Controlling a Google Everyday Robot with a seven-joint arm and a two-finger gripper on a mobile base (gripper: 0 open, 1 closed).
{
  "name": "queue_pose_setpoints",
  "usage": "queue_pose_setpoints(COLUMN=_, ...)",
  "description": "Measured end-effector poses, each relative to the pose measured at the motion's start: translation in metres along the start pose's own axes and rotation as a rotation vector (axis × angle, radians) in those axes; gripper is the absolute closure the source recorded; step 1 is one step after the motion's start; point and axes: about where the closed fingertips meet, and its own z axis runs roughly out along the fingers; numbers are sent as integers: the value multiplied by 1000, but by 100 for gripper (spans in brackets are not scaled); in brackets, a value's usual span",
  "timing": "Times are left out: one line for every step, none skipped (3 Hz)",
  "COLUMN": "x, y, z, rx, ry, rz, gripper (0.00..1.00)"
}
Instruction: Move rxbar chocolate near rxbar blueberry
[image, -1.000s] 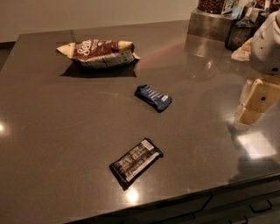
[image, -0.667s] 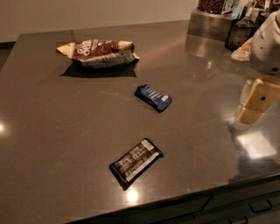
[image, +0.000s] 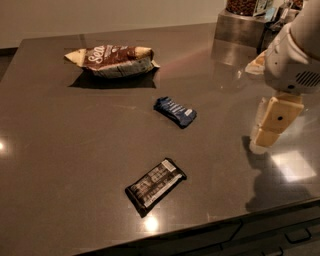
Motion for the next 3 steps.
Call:
queue_pose_setpoints(x=-23, y=16, z=24, rx=-48, ry=-17, rz=-74, gripper=0)
queue_pose_setpoints(x=-38, y=28, z=39, rx=-81, ry=-27, rz=-125, gripper=0)
queue_pose_setpoints(x=-59, y=44, z=55, rx=-126, ry=-48, rz=-194, gripper=0)
